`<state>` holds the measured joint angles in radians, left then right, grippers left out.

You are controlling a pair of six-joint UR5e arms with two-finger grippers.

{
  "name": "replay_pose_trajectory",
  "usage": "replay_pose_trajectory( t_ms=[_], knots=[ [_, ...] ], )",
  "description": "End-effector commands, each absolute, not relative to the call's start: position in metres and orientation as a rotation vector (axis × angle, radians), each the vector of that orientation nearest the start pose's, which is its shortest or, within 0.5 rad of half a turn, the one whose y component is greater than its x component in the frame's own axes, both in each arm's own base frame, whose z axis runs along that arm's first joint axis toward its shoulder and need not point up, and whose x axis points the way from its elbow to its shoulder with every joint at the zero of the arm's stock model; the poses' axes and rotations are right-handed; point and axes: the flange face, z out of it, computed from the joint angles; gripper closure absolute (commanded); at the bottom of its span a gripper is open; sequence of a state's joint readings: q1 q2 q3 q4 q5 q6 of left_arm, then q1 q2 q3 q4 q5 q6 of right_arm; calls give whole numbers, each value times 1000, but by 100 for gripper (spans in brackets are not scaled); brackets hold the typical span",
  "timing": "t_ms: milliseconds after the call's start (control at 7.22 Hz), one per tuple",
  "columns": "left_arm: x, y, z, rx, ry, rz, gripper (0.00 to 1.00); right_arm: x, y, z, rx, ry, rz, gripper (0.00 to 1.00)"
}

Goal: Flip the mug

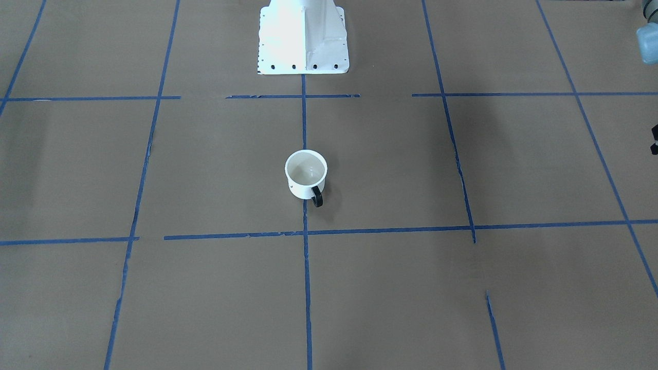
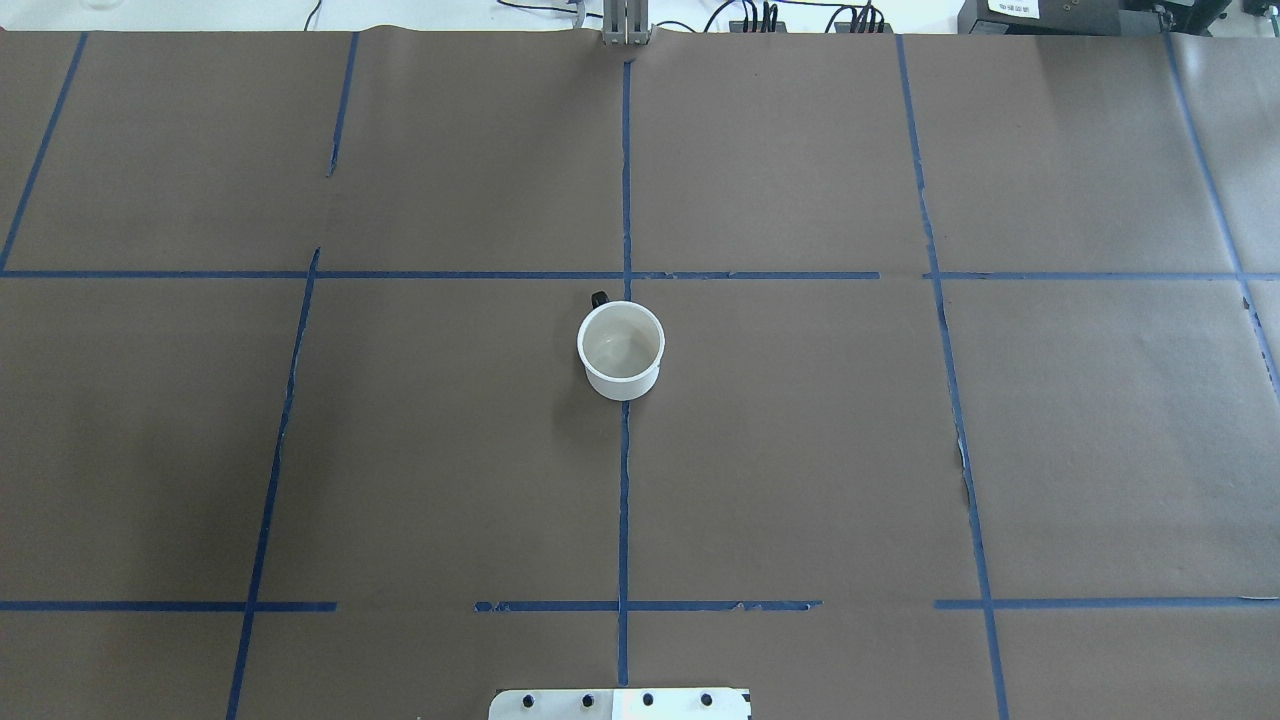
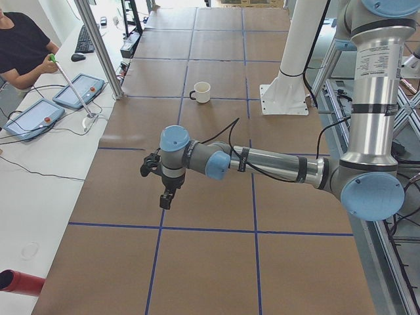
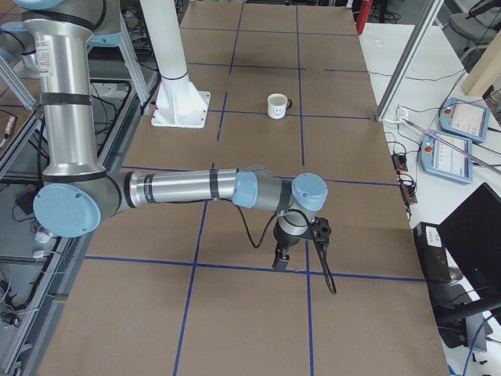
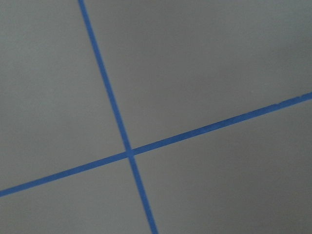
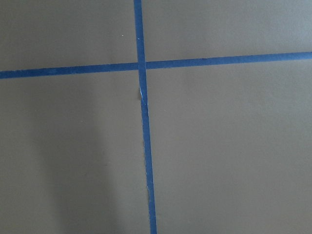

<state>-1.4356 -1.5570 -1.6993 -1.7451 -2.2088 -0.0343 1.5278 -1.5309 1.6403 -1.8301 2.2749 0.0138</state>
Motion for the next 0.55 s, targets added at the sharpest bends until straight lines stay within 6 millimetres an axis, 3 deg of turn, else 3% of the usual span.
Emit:
replay_pose_trajectory(
  t_ms=[0, 415],
  knots=[
    [-28, -508, 598, 183, 651, 135, 0, 48, -497, 634, -162, -698, 25, 0],
    [-40, -499, 647, 78, 797, 62, 0, 48, -497, 635, -164, -698, 25, 0]
  ],
)
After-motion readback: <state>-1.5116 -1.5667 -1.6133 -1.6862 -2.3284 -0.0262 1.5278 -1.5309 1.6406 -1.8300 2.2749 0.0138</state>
